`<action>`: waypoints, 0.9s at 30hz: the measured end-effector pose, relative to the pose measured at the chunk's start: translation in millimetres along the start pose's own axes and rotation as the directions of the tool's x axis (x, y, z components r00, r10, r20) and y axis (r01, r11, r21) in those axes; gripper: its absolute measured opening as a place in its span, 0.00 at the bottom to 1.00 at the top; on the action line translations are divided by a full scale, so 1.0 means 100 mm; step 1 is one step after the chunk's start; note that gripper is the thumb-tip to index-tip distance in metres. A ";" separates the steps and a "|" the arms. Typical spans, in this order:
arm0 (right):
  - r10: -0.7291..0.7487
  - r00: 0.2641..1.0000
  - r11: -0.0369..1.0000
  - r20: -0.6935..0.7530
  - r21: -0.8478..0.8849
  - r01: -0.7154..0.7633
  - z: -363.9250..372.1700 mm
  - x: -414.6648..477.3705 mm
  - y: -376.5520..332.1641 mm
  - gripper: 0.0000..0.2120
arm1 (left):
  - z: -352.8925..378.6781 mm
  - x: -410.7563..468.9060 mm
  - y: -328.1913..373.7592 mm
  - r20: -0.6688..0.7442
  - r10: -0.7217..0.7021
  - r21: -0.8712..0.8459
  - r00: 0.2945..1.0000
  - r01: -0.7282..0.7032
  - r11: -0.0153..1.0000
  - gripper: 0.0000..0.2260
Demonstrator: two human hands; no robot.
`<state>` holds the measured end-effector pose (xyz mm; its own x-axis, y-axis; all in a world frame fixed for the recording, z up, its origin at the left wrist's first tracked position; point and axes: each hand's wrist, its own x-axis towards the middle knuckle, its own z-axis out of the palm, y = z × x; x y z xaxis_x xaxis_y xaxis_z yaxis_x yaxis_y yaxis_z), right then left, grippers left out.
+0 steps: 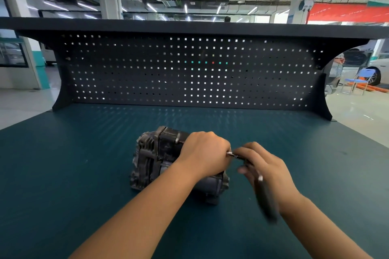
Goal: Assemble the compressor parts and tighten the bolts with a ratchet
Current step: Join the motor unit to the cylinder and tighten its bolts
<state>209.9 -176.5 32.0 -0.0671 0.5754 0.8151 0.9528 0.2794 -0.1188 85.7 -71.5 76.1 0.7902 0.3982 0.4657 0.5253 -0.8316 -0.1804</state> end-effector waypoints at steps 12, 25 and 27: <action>0.682 0.552 0.197 0.479 0.607 -0.770 -0.13 0.18 -0.16 0.17 | 0.01 -0.01 0.00 -0.041 -0.012 -0.006 0.999 0.011 1.000 0.10; 0.070 0.997 0.997 -0.015 -0.037 -0.070 -0.06 -0.03 -0.08 0.10 | 0.01 0.02 -0.02 -0.048 -0.059 -0.026 0.997 0.058 0.998 0.14; 0.352 0.936 0.905 -0.013 0.260 -0.337 -0.01 0.02 -0.17 0.09 | -0.01 0.02 -0.02 -0.049 -0.052 -0.024 0.997 0.051 0.998 0.12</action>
<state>194.2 -180.7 36.3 0.2768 0.6268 0.7284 0.8077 0.2589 -0.5297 86.2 -69.7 77.7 0.7453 0.4212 0.5167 0.5571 -0.8193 -0.1356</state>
